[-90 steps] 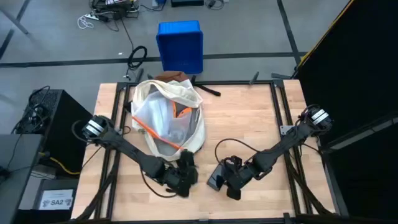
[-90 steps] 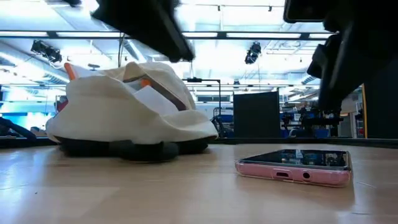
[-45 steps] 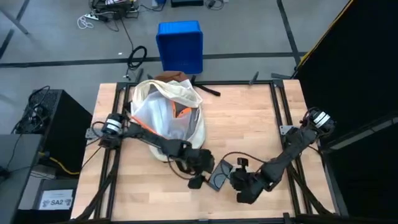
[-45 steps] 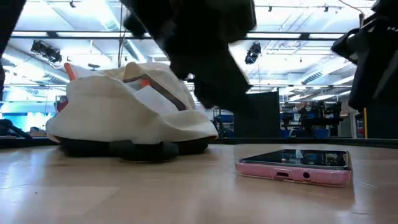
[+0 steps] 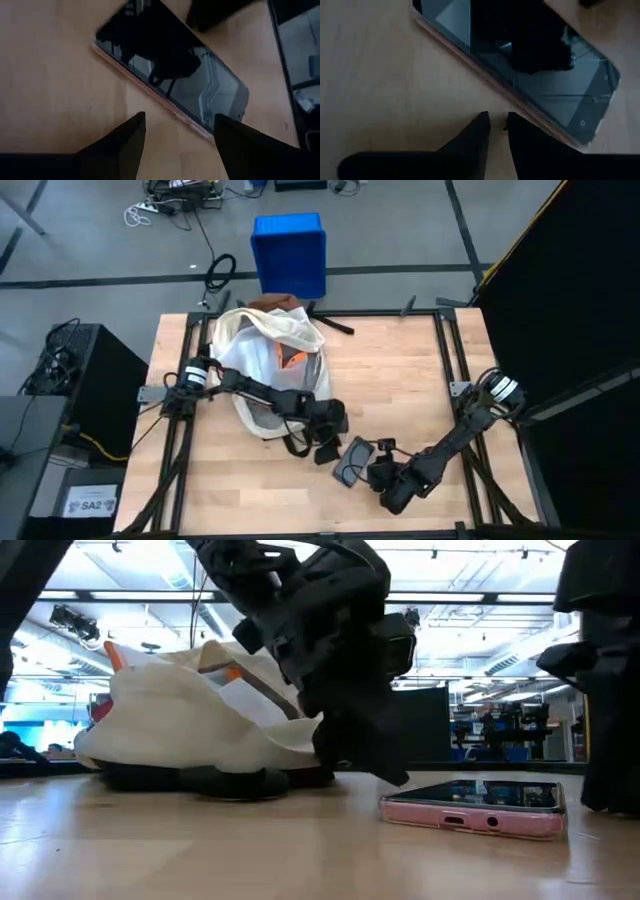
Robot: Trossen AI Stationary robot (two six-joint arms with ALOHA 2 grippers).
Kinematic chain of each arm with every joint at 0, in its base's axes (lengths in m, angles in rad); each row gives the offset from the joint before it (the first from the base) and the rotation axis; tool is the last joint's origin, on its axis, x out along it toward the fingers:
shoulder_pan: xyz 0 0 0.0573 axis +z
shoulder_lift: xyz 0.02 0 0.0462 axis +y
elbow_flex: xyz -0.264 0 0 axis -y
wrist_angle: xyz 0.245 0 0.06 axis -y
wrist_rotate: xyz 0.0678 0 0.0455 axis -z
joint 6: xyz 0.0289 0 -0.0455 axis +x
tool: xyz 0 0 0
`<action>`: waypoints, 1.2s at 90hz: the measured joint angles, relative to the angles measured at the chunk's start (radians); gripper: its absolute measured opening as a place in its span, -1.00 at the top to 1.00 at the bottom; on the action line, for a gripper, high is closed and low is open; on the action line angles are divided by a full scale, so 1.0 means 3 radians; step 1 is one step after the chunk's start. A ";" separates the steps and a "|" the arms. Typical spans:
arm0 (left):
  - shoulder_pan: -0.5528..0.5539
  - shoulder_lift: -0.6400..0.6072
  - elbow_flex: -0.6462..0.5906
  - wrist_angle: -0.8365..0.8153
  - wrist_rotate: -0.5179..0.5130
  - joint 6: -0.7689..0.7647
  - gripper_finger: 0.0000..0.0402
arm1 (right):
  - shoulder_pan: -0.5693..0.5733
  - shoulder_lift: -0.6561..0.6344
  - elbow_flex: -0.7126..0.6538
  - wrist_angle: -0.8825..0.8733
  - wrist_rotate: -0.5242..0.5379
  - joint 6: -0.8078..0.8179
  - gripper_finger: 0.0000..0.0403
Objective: Unpack backpack
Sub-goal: Put the pink cellphone into the white backpack
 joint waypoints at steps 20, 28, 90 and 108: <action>0.0013 0.0100 0.0004 0.0070 0.0228 -0.0273 -0.01 | -0.0171 0.0045 -0.0009 0.0480 -0.0059 -0.0403 0.89; 0.0038 0.0132 0.0011 -0.0062 0.0272 -0.0283 -0.01 | -0.0219 0.0048 -0.0013 0.0568 -0.0121 -0.0500 0.90; -0.0040 0.0148 -0.0001 -0.0105 0.0498 -0.0431 -0.01 | -0.0576 0.0063 -0.0017 0.0922 -0.0325 -0.0768 0.90; -0.0054 0.0150 -0.0003 -0.0149 0.0551 -0.0263 0.20 | -0.0659 0.0064 -0.0019 0.0918 -0.0264 -0.0776 0.90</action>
